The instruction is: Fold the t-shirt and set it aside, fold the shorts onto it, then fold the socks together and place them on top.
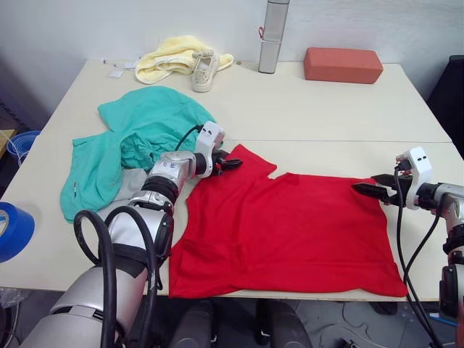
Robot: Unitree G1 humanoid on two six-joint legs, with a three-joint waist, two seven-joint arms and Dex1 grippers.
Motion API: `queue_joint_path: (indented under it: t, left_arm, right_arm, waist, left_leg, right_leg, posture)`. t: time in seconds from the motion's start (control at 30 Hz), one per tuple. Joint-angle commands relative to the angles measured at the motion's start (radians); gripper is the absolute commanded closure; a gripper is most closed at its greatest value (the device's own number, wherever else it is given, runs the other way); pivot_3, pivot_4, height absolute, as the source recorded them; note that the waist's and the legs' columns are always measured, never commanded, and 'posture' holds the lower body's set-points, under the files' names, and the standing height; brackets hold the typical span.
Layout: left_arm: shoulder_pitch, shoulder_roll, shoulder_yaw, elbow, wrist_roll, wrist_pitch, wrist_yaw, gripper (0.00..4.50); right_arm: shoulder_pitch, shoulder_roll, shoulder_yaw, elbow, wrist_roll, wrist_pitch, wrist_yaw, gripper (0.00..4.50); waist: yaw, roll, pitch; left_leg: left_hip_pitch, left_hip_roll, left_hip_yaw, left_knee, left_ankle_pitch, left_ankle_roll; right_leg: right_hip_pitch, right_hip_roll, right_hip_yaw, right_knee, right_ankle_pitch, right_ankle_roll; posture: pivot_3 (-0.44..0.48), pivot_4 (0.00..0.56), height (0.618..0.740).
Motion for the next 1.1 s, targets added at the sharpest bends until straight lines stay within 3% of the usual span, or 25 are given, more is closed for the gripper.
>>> queue_joint_path:
  t: [0.03, 0.2, 0.3, 0.6, 0.8, 1.1]
  left_arm:
    - [0.004, -0.01, -0.012, 0.023, 0.038, 0.0, -0.013, 2.92]
    - [0.014, 0.0, 0.064, 0.018, -0.007, -0.042, 0.013, 4.49]
    - [0.023, 0.007, 0.086, 0.015, -0.01, -0.086, 0.015, 4.5]
    - [0.062, 0.044, 0.06, -0.012, 0.029, -0.334, -0.098, 4.5]
    - [0.09, 0.072, 0.116, -0.027, -0.018, -0.44, -0.134, 4.5]
    - [0.173, 0.123, 0.086, -0.064, 0.013, -0.704, -0.215, 4.5]
  right_arm:
    - [-0.003, -0.001, 0.007, 0.019, -0.011, 0.012, 0.028, 1.62]
    - [0.005, -0.007, -0.003, 0.018, -0.018, -0.048, 0.021, 3.33]
    - [0.021, -0.008, -0.01, 0.011, -0.022, -0.121, 0.023, 4.37]
    - [0.137, 0.003, -0.069, -0.089, 0.023, -0.406, 0.039, 4.45]
    - [0.208, 0.023, -0.13, -0.146, 0.057, -0.67, 0.022, 4.45]
    - [0.277, 0.004, -0.119, -0.127, 0.026, -0.983, 0.07, 4.45]
  waist:
    - [0.0, 0.0, 0.0]
    - [-0.001, 0.0, 0.0]
    - [-0.001, 0.0, 0.0]
    - [-0.001, 0.0, 0.0]
    - [-0.001, 0.0, 0.0]
    - [-0.002, 0.0, 0.0]
  left_leg:
    - [0.0, 0.0, 0.0, 0.0, 0.0, 0.0]
    - [0.0, 0.0, 0.0, 0.0, 0.0, 0.0]
    - [0.0, 0.0, 0.0, 0.0, 0.0, 0.0]
    - [0.0, -0.001, 0.001, 0.0, 0.0, 0.0]
    - [0.0, 0.0, 0.002, 0.0, 0.0, 0.0]
    - [0.0, 0.0, 0.002, 0.001, 0.0, 0.0]
  right_leg:
    - [0.0, 0.0, 0.0, 0.0, 0.0, 0.0]
    - [0.0, 0.0, 0.0, 0.0, 0.0, 0.0]
    - [-0.001, 0.0, 0.0, 0.0, 0.0, 0.0]
    - [-0.001, 0.001, 0.0, 0.001, 0.0, 0.0]
    - [-0.001, 0.001, 0.001, 0.001, 0.0, 0.0]
    - [-0.001, 0.001, 0.001, 0.001, 0.0, 0.0]
  posture:
    - [0.0, 0.15, 0.74]
    - [0.0, 0.15, 0.74]
    - [0.0, 0.15, 0.74]
    - [0.0, 0.15, 0.74]
    - [0.0, 0.15, 0.74]
    - [0.0, 0.15, 0.74]
